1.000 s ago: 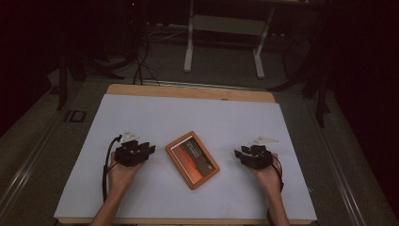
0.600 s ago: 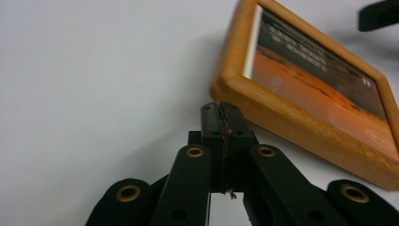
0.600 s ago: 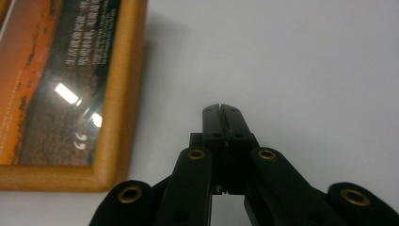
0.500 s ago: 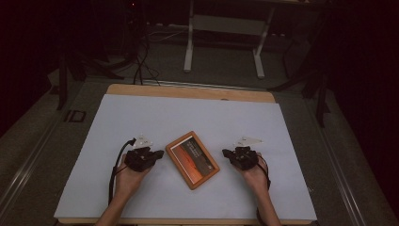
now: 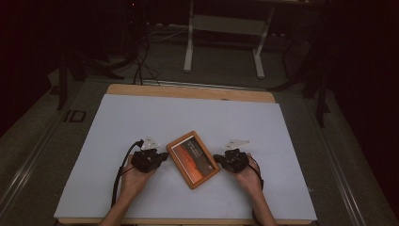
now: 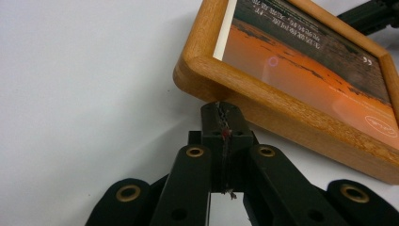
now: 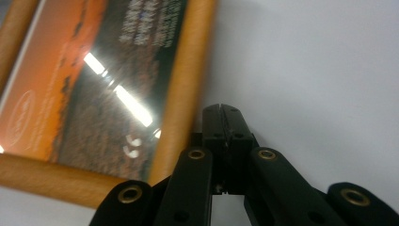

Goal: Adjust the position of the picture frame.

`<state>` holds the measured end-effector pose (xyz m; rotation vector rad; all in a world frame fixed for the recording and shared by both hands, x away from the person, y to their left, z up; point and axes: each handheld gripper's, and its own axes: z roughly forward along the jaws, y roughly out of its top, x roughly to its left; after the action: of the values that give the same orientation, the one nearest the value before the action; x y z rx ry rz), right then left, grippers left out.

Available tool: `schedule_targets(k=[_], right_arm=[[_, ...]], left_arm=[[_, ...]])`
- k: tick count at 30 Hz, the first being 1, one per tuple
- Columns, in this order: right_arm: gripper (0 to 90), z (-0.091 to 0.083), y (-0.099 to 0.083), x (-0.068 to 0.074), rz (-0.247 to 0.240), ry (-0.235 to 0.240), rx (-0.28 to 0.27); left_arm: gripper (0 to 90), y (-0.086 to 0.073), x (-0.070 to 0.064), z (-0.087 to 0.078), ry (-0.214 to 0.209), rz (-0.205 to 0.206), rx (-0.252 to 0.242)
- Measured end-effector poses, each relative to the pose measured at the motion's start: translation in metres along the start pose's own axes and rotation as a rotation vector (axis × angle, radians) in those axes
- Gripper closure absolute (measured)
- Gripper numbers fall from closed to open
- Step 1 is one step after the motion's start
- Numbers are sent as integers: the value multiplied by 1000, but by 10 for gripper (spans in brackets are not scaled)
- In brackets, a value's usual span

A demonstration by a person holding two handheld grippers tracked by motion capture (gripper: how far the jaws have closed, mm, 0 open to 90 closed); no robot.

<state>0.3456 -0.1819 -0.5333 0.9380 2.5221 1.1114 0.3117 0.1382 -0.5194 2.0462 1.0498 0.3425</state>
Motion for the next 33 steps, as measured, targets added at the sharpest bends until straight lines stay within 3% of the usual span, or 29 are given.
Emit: schedule_targets(k=[4,9,12,26,33], right_arm=[[900,-2,0,1,-9,-2,6],[900,-5,-4,3,-14,33,23],[900,-6,-5,8,-35,32,46],[900,-5,-4,40,-177,120,112],[899,-5,-3,43,-188,139,115]], left_arm=[[898,2,0,2,10,5,1],[898,6,0,9,13,14,10],[898,9,1,12,23,20,11],[899,17,11,23,35,32,-6],[898,17,12,23,32,35,-7]])
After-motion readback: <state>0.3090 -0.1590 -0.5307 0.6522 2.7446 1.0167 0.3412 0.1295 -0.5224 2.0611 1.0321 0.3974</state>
